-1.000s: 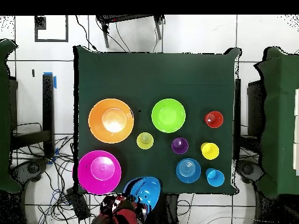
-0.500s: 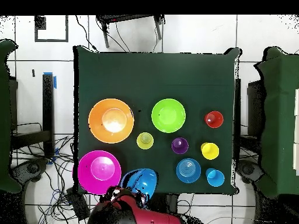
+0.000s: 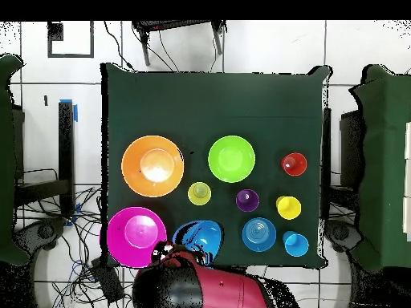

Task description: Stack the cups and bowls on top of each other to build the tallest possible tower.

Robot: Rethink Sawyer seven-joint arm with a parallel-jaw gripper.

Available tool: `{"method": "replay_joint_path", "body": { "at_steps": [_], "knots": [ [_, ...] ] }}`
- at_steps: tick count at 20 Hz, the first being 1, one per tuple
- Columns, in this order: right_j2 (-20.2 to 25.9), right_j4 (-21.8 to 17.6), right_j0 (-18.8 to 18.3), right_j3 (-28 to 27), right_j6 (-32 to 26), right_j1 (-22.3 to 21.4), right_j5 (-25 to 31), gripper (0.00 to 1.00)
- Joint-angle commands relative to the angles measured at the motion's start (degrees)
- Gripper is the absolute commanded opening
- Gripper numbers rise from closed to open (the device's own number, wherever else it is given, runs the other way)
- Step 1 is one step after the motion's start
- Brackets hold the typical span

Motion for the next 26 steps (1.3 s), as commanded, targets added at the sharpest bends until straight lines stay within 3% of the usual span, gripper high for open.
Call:
{"method": "replay_joint_path", "body": {
  "at_steps": [1,8,16,23,26],
  "knots": [
    [4.0,-4.8,0.6,-4.9,-0.8,5.8,-2.0,0.00],
    [4.2,-6.6,1.3,-12.0,-0.1,8.7,2.5,0.00],
    [2.8,-8.5,2.3,-14.2,3.0,14.9,-4.2,0.00],
    [2.3,-9.6,3.1,-19.6,3.7,21.4,-5.4,0.00],
    [2.4,-9.5,3.0,-20.9,3.2,21.5,-4.7,0.00]
  ]
}}
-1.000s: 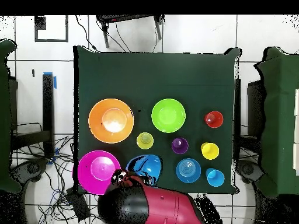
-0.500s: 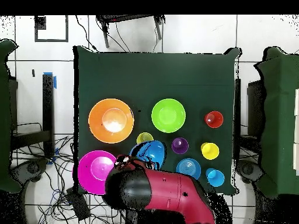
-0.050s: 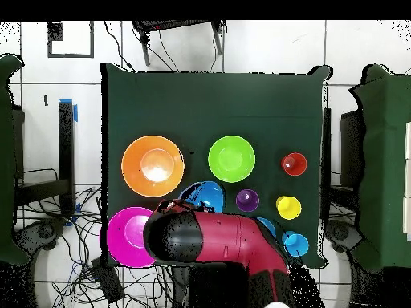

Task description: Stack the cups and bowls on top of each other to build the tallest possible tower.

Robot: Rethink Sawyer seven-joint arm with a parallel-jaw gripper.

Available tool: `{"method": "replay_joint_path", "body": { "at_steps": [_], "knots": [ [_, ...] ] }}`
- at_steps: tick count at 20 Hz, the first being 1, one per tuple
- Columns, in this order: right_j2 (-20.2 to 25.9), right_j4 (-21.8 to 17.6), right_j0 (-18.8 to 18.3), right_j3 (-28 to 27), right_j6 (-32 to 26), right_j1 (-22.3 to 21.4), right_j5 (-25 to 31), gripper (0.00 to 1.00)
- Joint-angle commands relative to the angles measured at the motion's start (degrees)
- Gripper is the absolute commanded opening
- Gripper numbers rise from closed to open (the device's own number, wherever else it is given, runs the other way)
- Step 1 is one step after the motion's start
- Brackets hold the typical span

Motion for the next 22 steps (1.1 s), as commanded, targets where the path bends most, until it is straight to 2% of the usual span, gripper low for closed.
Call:
{"method": "replay_joint_path", "body": {
  "at_steps": [1,16,22],
  "knots": [
    [1.9,-3.2,0.7,-5.4,3.1,6.9,-3.1,0.00],
    [1.9,-2.7,0.5,-4.8,2.8,7.1,-5.0,0.00],
    [3.2,-1.1,-1.1,-3.0,1.4,5.7,-4.9,0.00]
  ]
}}
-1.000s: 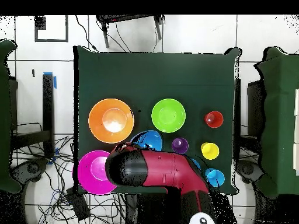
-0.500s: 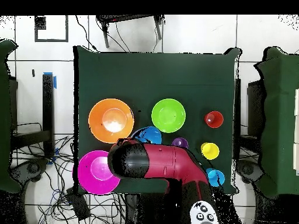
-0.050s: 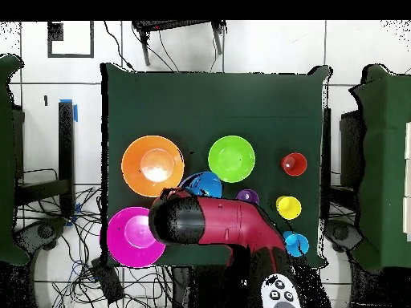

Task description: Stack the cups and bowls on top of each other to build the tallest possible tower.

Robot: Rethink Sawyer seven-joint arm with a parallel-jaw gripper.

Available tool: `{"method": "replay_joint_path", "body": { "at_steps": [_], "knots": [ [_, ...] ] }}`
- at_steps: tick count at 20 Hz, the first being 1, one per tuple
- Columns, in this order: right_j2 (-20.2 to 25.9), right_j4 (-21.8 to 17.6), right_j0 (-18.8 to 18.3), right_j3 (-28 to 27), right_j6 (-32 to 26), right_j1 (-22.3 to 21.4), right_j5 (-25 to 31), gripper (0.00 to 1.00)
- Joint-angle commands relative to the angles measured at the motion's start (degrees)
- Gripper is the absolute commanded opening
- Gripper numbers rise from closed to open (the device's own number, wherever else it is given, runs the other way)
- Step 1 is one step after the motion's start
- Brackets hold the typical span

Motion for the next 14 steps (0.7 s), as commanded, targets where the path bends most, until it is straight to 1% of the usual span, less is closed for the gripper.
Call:
{"method": "replay_joint_path", "body": {
  "at_steps": [1,5,9,14],
  "knots": [
    [3.4,-0.9,-1.5,0.6,1.0,0.5,-2.5,0.00],
    [3.2,-1.4,-1.5,0.9,1.4,0.7,-3.3,0.00],
    [4.0,-0.9,-2.7,2.6,1.5,1.2,-5.5,0.00],
    [4.8,-1.6,-4.1,3.7,1.0,2.2,-7.1,0.00]
  ]
}}
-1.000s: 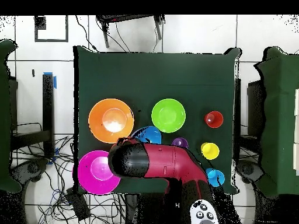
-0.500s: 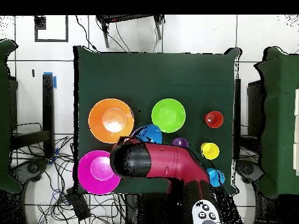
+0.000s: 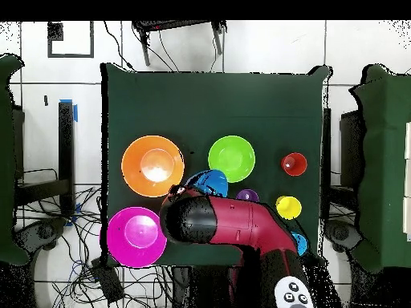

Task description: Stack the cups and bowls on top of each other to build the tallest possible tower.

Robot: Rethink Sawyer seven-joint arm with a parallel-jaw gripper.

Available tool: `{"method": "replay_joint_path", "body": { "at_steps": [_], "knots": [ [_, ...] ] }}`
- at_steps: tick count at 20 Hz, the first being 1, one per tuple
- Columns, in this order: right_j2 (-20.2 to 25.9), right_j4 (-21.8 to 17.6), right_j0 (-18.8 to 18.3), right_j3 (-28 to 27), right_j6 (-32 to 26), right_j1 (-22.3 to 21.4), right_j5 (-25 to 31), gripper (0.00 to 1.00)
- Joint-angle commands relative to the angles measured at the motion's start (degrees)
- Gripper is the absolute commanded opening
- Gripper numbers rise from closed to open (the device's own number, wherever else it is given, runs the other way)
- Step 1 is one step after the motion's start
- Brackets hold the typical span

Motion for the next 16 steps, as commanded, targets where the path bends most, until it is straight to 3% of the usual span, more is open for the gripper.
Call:
{"method": "replay_joint_path", "body": {
  "at_steps": [1,8,16],
  "knots": [
    [4.4,-1.7,-1.7,3.6,1.0,2.5,-5.8,0.00],
    [3.5,-4.5,-1.8,3.0,1.4,5.2,-9.6,0.00],
    [4.0,-3.9,-2.8,4.4,-0.1,3.3,-8.0,0.00]
  ]
}}
